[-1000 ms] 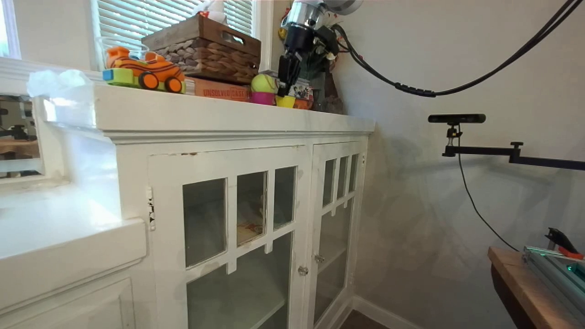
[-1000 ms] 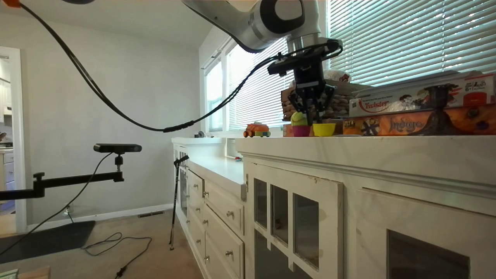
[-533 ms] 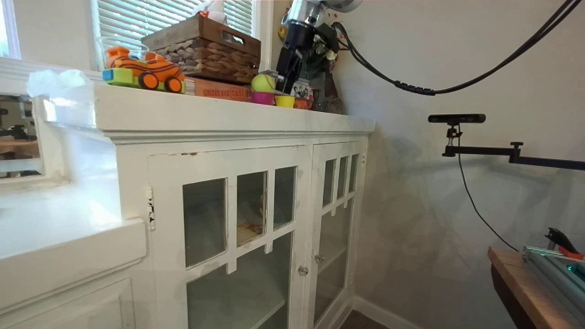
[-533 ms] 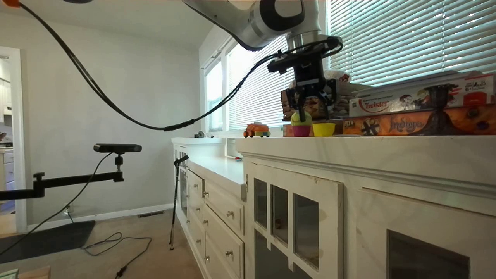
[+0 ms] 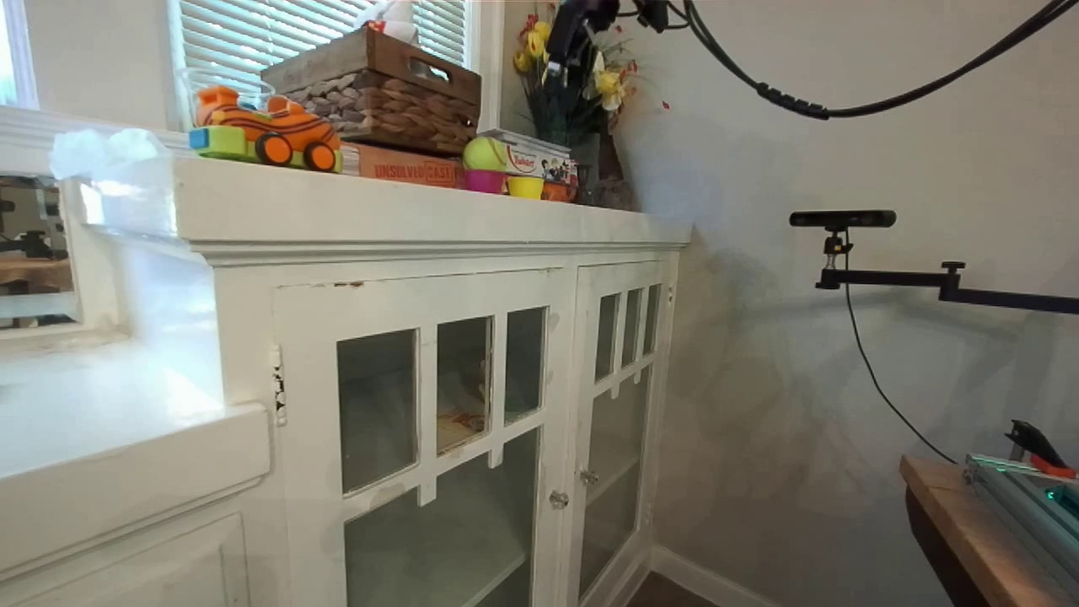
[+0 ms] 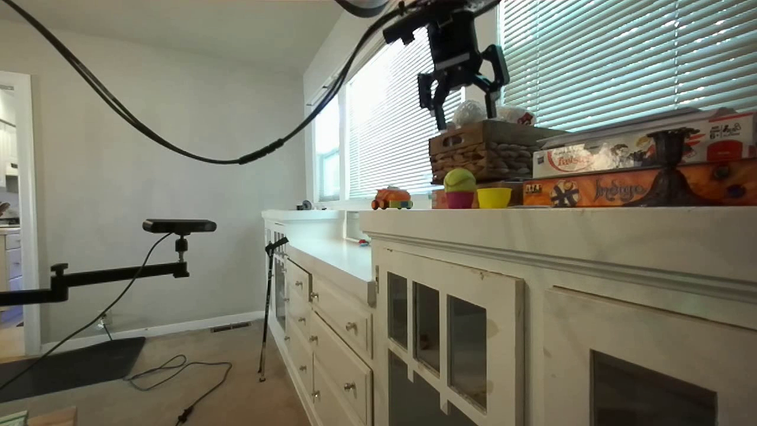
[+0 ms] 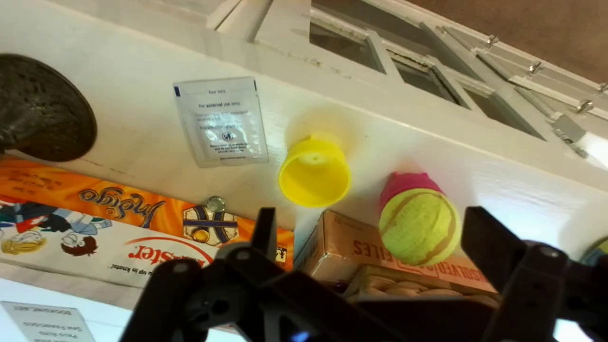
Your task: Put the tennis ball inside the brown cup then move the yellow cup to the left
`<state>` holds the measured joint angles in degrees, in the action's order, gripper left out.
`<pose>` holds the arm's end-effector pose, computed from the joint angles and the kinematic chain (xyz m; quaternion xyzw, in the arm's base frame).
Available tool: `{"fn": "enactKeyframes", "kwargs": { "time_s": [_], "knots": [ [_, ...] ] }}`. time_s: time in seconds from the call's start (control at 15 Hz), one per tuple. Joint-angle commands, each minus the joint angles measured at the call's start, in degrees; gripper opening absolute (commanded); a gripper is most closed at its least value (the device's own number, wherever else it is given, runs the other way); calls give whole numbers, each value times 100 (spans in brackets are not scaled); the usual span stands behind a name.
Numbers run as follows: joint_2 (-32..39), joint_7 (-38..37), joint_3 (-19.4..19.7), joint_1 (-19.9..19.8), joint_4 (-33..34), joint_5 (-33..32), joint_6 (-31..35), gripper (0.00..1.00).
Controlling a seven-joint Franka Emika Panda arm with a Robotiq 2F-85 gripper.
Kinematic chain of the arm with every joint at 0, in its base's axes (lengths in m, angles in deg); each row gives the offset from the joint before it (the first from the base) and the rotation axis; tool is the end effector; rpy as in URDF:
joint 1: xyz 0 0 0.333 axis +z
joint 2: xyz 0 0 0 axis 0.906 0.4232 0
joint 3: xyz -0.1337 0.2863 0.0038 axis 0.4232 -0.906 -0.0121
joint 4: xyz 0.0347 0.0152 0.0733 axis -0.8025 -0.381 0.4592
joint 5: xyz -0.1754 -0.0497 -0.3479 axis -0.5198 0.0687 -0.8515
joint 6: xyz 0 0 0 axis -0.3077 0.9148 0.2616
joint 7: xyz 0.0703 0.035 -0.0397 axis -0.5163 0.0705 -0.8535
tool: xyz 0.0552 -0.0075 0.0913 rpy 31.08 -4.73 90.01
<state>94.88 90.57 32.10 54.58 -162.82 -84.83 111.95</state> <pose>0.5983 -0.1543 0.6188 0.9866 0.0485 0.1544 0.0186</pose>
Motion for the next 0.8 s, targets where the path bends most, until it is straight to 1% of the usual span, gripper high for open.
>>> {"fn": "enactKeyframes", "kwargs": {
  "time_s": [0.0, 0.2, 0.27, 0.73],
  "knots": [
    [-736, -384, 107, 86, -434, -105, -579, 100],
    [-1092, -608, 152, 113, -737, -75, -688, 100],
    [-1190, -711, 155, 123, -865, -125, -629, 100],
    [-1496, -1135, 159, 147, -1435, -189, -506, 100]
  ]
}}
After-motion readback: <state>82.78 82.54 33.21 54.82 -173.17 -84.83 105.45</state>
